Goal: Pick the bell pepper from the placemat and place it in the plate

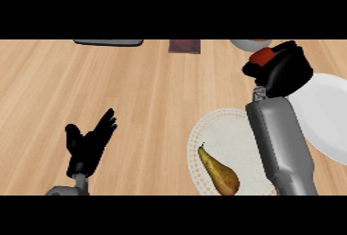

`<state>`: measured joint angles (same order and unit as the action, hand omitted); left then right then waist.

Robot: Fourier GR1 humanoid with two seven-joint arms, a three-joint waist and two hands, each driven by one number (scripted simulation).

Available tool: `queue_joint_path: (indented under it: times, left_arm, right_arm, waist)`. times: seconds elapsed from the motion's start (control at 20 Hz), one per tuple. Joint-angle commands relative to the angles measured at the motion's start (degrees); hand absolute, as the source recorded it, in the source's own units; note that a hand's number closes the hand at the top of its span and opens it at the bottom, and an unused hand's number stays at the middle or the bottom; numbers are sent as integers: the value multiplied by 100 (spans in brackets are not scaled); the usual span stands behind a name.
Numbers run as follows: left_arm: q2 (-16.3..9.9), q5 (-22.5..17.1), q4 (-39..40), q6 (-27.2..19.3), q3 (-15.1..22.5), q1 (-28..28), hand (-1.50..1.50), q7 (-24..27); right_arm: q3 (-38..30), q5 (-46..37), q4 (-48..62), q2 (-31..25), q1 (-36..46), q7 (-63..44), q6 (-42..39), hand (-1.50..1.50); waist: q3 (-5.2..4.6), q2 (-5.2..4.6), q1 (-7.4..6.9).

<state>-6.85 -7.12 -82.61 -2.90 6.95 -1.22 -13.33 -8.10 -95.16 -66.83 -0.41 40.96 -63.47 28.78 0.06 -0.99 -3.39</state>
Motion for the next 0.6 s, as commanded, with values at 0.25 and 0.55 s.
queue_joint_path:
  times: [0.25,0.55]
  left_arm:
    - [51,49,60,-81,-34,147,0,98]
    - [-47,-84,145,18,-234,49,0,78]
  right_arm:
    - [-1077,-859,373,14,-97,-834,1987,150]
    - [-1951,-948,598,-480,-472,-330,2586,150]
  waist:
    - [-1,31,182]
    - [-1,43,279]
